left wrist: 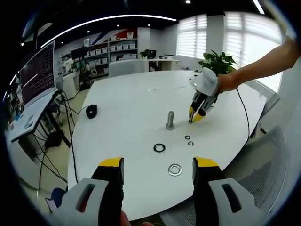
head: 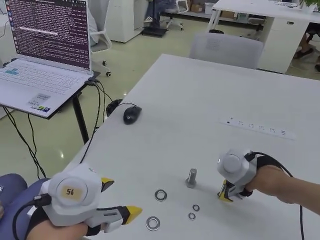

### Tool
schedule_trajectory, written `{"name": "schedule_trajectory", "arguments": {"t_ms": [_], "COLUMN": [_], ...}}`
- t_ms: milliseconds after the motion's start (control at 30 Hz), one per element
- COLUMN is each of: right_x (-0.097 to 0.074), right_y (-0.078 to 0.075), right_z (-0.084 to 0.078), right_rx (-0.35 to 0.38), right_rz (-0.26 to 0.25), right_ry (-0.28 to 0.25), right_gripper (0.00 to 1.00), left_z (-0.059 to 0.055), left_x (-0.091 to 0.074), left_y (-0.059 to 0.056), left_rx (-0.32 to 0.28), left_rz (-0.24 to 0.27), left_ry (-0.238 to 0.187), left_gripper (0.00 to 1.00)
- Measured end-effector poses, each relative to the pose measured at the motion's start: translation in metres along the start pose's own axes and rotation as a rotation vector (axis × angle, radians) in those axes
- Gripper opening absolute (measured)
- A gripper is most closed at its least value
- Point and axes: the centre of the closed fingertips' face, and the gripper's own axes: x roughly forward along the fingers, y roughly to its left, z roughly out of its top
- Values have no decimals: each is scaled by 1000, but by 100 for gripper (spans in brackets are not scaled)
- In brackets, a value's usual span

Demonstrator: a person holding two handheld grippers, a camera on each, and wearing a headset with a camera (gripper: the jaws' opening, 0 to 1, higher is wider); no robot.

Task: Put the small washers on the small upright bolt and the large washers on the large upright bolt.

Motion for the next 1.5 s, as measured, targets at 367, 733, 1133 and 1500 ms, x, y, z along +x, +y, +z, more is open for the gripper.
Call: {"name": "schedule_trajectory", "arguments": {"t_ms": [367, 733, 1133, 1500], "right_x": [-24, -35, -14, 8], "right_y": [1, 22, 57, 81], "right_z": [-20, -32, -21, 23], "right_rx": [240, 402, 384, 290], "right_rz": [-72, -73, -19, 44], "right_ry": [-124, -268, -265, -284], "right_gripper": [22, 27, 26, 25], "left_z": [4, 8, 11, 11], "left_x": [2, 6, 7, 6], "left_y": [-3, -9, -10, -11], "left_rx": [11, 32, 33, 32], "left_rz": [-9, -30, -35, -32], "left_ry": [-6, -4, -6, -5], "left_gripper": [58, 58, 58, 58]}}
